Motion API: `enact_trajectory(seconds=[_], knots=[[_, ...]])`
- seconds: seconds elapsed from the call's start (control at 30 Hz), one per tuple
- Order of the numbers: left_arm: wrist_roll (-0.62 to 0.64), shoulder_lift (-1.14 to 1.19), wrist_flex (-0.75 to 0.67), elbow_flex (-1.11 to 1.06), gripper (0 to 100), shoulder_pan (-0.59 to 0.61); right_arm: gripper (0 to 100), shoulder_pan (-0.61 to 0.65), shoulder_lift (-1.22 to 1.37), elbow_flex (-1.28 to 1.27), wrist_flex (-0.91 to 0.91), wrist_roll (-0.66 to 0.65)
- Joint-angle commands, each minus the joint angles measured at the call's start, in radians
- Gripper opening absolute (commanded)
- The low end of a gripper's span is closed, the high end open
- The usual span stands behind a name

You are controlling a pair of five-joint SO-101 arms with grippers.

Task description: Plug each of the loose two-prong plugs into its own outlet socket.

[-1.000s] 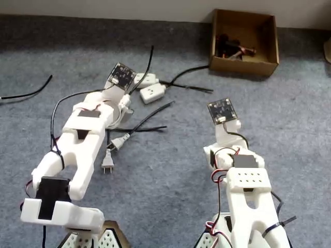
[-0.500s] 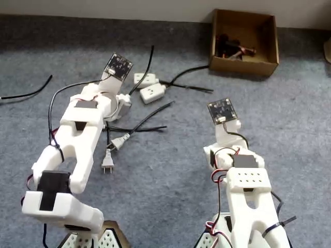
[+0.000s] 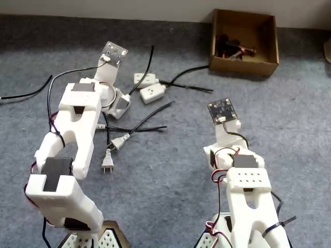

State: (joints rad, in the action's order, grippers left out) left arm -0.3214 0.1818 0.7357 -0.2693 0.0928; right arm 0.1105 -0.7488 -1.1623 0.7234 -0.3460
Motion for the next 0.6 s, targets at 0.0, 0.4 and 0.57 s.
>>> enact_trajectory(seconds=[0.0,0.4,0.57], knots=[[0.014,0.004,0.006,0.047,29,0.010,10.9,-0.010,-0.025,0.004,-0.019,-0.014],[0.011,0.165,0.100,0.196,28,0.005,10.9,-0.012,-0.025,0.004,-0.019,-0.014],[0.011,0.211,0.098,0.213,20,0.005,10.9,-0.012,-0.025,0.004,-0.019,-0.014]])
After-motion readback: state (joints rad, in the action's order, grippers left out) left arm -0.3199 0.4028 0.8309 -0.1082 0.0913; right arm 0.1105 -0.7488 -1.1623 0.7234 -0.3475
